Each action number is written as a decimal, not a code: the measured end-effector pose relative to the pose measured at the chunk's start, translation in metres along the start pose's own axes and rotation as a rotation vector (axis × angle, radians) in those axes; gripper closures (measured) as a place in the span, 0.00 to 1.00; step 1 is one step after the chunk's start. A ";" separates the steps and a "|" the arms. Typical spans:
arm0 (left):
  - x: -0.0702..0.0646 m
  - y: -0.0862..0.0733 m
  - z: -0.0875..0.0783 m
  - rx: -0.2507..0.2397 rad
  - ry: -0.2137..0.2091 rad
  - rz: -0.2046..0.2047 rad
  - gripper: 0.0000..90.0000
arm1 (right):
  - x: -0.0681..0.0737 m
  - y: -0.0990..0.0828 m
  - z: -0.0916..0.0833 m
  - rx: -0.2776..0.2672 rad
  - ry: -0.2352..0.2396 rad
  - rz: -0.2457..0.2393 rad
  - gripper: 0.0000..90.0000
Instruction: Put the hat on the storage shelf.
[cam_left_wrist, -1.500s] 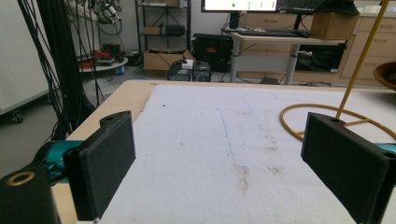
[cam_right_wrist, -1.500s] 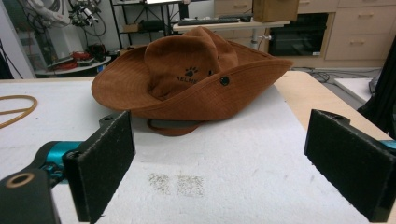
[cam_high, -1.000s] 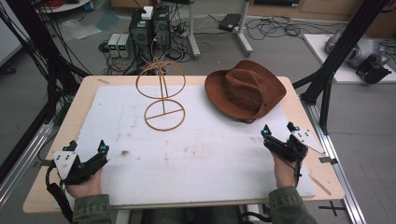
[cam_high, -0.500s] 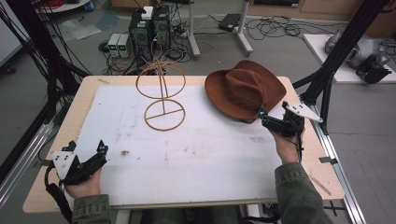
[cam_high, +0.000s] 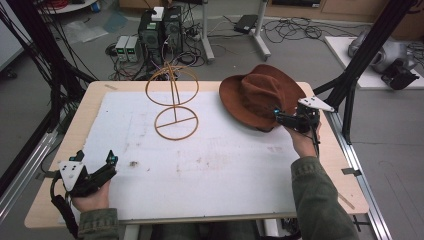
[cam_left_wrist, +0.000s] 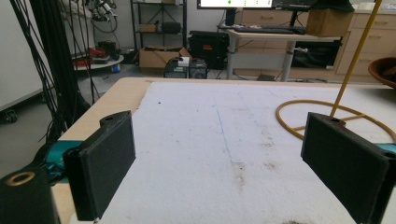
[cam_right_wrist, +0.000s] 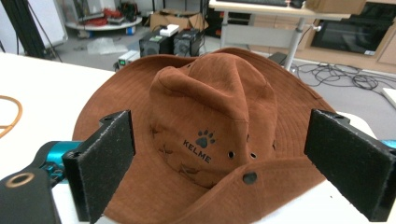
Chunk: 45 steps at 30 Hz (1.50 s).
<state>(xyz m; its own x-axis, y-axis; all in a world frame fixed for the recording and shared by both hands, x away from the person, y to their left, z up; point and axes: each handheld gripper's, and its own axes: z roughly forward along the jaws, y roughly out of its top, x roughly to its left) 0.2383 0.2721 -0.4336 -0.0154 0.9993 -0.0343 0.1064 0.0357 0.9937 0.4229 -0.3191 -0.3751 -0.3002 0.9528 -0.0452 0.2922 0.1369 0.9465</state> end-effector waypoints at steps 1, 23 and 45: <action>0.000 0.000 0.000 -0.001 0.001 -0.001 0.11 | -0.002 0.004 0.008 0.025 0.001 -0.011 0.09; -0.005 -0.001 0.003 0.009 -0.029 0.004 0.11 | -0.037 -0.029 0.084 0.125 -0.008 0.062 0.09; -0.007 -0.002 0.004 0.019 -0.048 0.014 0.12 | -0.019 -0.018 0.097 0.249 0.054 0.071 0.98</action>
<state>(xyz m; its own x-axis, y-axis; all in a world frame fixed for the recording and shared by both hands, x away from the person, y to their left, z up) 0.2417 0.2648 -0.4358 0.0334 0.9991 -0.0261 0.1248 0.0218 0.9919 0.5112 -0.3132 -0.4222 -0.3173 0.9474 0.0419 0.5263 0.1392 0.8389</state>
